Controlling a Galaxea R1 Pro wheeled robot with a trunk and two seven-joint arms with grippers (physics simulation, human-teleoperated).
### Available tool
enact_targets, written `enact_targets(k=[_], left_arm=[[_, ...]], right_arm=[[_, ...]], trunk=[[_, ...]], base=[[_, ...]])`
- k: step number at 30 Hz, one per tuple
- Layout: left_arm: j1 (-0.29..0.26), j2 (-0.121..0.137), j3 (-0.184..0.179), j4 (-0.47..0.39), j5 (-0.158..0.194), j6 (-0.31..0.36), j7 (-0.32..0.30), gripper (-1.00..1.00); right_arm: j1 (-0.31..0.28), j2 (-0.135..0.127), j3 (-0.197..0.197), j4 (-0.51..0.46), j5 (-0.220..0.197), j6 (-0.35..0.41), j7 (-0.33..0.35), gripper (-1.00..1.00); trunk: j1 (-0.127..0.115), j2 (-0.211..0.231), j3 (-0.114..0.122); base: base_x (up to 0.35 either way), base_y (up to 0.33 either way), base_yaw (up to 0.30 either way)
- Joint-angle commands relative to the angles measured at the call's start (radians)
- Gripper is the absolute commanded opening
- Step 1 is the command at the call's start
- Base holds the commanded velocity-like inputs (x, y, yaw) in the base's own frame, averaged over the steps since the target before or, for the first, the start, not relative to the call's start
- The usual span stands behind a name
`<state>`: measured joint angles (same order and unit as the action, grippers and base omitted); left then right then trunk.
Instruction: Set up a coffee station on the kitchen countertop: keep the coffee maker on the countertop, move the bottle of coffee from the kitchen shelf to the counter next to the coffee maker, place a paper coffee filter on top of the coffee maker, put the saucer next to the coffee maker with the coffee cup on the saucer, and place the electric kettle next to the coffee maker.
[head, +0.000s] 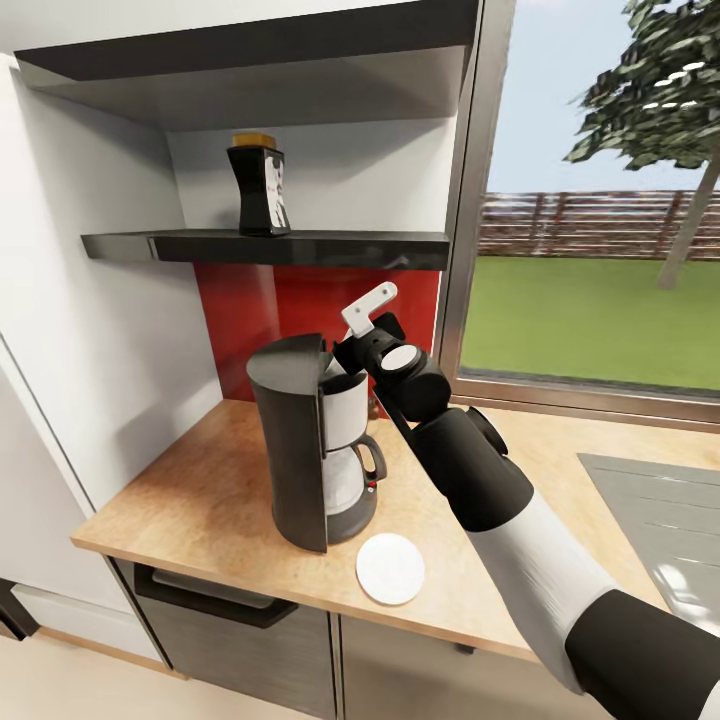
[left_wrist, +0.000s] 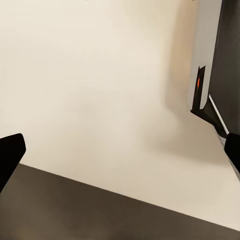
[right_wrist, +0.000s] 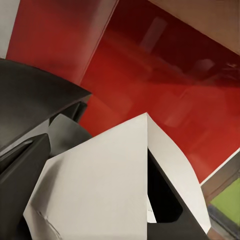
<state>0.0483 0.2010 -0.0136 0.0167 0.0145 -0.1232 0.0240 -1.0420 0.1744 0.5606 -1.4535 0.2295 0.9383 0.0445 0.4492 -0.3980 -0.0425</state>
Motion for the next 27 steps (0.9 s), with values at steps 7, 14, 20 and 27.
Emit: enact_targets(k=[7, 14, 20, 27], left_arm=[[0.002, 0.001, -0.003, 0.004, 0.001, -0.006, 0.004, 1.00], [0.002, 0.001, -0.003, 0.005, 0.001, -0.006, 0.004, 1.00], [0.006, 0.001, -0.003, 0.004, 0.001, -0.006, 0.004, 1.00], [0.007, 0.001, -0.004, 0.003, 0.001, -0.006, 0.004, 1.00]], right_arm=[[-0.001, 0.000, 0.003, -0.011, 0.007, 0.005, 0.006, -1.00], [-0.001, 0.000, 0.004, -0.016, 0.008, 0.005, 0.006, -1.00], [-0.001, 0.000, 0.004, -0.011, 0.011, 0.004, 0.005, -1.00], [-0.001, 0.000, 0.035, -0.008, 0.018, 0.005, 0.007, -1.00]], trunk=[[0.001, -0.002, -0.002], [0.001, -0.002, -0.002], [0.001, -0.002, -0.002], [0.001, -0.002, -0.002]], base=[[0.015, 0.000, 0.000], [0.000, 0.000, 0.000], [0.000, 0.000, 0.000], [0.000, 0.000, 0.000]])
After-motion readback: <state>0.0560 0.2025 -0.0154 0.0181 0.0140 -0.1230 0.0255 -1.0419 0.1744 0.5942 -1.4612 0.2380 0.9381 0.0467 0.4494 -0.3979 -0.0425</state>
